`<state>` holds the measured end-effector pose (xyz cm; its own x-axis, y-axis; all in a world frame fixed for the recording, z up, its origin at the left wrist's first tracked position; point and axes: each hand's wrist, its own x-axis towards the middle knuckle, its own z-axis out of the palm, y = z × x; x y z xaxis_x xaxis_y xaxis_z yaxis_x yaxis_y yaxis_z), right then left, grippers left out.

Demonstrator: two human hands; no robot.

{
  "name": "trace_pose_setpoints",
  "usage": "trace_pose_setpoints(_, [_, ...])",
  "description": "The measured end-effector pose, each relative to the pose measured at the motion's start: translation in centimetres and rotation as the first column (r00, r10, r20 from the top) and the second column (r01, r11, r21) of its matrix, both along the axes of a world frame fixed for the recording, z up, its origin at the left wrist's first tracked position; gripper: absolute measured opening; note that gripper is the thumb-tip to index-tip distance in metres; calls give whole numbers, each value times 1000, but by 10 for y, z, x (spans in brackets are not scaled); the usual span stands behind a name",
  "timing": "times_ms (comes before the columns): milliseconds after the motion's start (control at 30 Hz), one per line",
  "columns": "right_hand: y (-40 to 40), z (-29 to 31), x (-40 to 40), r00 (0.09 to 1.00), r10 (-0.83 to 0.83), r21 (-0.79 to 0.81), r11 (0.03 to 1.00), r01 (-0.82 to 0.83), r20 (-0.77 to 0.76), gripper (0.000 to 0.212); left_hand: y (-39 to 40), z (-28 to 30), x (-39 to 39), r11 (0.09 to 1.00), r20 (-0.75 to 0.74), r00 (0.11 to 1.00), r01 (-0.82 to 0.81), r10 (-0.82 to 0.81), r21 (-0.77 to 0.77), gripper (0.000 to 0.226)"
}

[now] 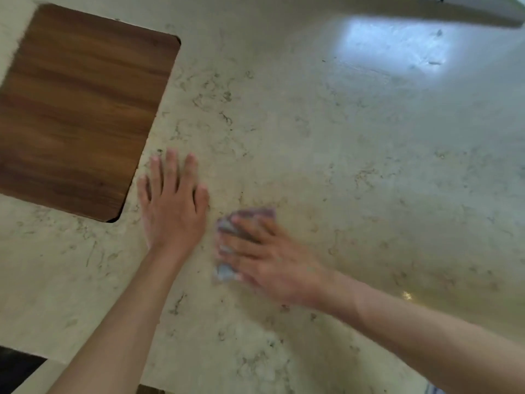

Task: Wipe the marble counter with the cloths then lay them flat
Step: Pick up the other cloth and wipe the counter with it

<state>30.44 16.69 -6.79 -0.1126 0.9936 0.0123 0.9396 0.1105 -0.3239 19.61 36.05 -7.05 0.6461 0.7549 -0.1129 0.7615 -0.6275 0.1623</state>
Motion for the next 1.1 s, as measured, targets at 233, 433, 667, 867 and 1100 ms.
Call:
trace_pose_setpoints(233, [-72, 8, 70, 997, 49, 19, 999, -50, 66, 42, -34, 13, 40, 977, 104, 975, 203, -196, -62, 56])
trace_pose_setpoints(433, [-35, 11, 209, 740, -659, 17, 748, 664, 134, 55, -61, 2, 70, 960, 77, 957, 279, -279, 13, 50])
trace_pose_setpoints(667, [-105, 17, -60, 975, -127, -121, 987, 106, -180, 46, -58, 1, 71, 949, 135, 940, 306, -314, 80, 50])
trace_pose_setpoints(867, [-100, 11, 60, 997, -77, -66, 995, 78, 15, 47, -61, 3, 73, 953, 114, 946, 299, -302, 48, 49])
trace_pose_setpoints(1100, [-45, 16, 177, 601, -793, -13, 603, 798, 101, 52, -60, 4, 73, 960, 100, 955, 279, -279, 18, 48])
